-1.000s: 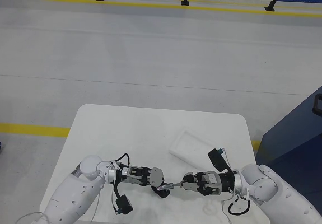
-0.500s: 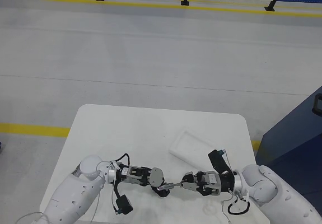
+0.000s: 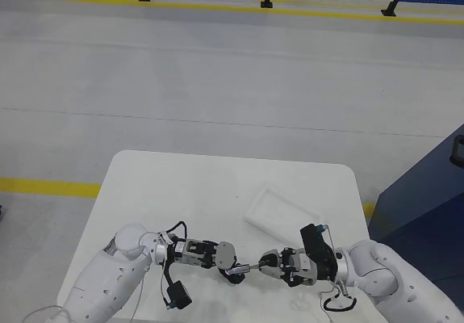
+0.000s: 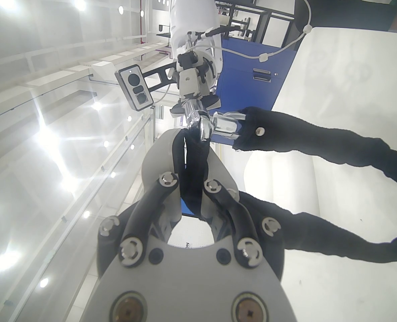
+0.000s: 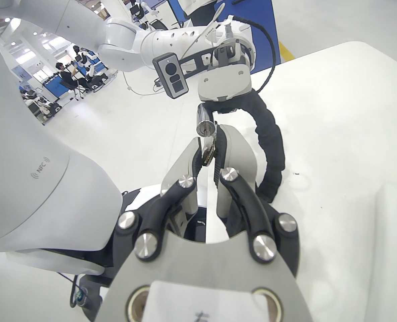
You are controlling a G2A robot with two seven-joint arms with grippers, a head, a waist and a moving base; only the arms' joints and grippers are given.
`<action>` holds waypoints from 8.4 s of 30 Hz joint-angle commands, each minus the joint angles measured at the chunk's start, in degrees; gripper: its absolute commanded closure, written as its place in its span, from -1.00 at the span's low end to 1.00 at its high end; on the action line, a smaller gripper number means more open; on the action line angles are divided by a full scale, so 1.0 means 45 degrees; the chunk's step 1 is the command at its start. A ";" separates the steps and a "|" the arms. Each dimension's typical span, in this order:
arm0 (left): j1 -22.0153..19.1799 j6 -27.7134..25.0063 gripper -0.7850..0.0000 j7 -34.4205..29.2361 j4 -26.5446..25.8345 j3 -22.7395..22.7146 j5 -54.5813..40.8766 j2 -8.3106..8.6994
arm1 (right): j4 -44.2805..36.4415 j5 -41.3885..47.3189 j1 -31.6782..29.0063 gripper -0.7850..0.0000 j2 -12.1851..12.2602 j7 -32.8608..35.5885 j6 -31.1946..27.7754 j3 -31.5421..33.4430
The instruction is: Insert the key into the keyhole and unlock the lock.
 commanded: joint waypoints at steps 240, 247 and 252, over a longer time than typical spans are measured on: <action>0.0000 0.0000 1.00 0.0000 0.0000 0.0000 0.0000 0.0000 | 0.1928 2.2055 -0.0635 1.00 -0.1307 1.1273 1.9847 0.0084; 0.0000 0.0000 1.00 0.0000 0.0000 0.0000 0.0000 0.0000 | 0.1876 2.1964 -0.0624 1.00 -0.1304 1.1265 1.9774 0.0129; 0.0000 0.0000 1.00 0.0000 0.0000 0.0000 0.0000 0.0000 | 0.1876 2.1964 -0.0624 1.00 -0.1304 1.1265 1.9774 0.0129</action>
